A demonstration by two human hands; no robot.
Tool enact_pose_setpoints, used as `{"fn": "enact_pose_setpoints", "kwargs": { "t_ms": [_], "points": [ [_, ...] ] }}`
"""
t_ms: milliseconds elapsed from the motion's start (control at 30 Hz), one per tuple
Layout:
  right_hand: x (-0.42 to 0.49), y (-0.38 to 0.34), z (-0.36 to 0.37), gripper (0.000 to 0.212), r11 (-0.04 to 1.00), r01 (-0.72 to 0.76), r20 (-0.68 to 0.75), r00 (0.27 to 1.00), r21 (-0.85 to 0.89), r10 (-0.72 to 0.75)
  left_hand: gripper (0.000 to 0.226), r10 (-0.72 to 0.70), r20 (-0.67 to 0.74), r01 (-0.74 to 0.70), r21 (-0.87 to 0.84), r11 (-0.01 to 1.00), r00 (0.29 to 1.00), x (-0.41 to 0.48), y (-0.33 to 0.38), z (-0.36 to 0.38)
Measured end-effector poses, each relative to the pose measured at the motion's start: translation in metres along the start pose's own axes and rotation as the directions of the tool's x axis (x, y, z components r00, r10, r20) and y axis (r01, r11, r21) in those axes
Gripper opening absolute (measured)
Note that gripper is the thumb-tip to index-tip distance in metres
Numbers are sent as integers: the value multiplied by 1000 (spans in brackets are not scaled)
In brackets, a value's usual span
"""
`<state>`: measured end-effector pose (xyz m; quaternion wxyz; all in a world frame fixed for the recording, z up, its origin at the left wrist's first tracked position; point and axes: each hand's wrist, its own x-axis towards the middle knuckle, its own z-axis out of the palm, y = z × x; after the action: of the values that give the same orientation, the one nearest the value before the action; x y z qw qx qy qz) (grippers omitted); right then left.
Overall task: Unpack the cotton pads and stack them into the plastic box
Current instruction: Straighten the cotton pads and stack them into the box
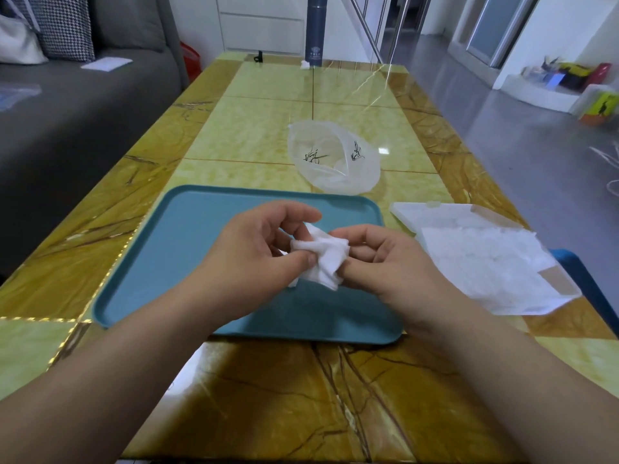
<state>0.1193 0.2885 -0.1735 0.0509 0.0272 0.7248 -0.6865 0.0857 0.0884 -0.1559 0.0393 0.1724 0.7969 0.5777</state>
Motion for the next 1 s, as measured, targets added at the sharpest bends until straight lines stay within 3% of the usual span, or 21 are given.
{"fn": "enact_pose_setpoints", "kwargs": {
  "t_ms": [200,333,467,600,833,933,1000],
  "points": [
    [-2,-1,0,28,1000,20,27,999,-11,-20,42,-29,-30,29,-2,1000,999,2,-7,2],
    [-3,2,-5,49,999,0,90,996,43,-4,38,11,-66,-4,113,994,998,1,-11,8],
    [-3,8,-8,35,971,63,15,998,-229,-62,59,-65,26,54,311,949,998,0,-16,13],
    [-5,15,-8,38,897,73,-20,996,-437,-91,17,-97,101,43,444,895,990,-3,-17,20],
    [-7,16,0,46,887,4,-208,972,-462,-113,14,-130,33,99,470,877,991,-1,-20,29],
    [-10,17,9,35,846,37,-200,965,-532,-168,12,-104,34,75,482,873,994,-2,-22,33],
    [-11,18,14,41,838,20,-194,969,-545,-150,9,-83,48,48,492,869,995,-2,-22,36]
  ]
}}
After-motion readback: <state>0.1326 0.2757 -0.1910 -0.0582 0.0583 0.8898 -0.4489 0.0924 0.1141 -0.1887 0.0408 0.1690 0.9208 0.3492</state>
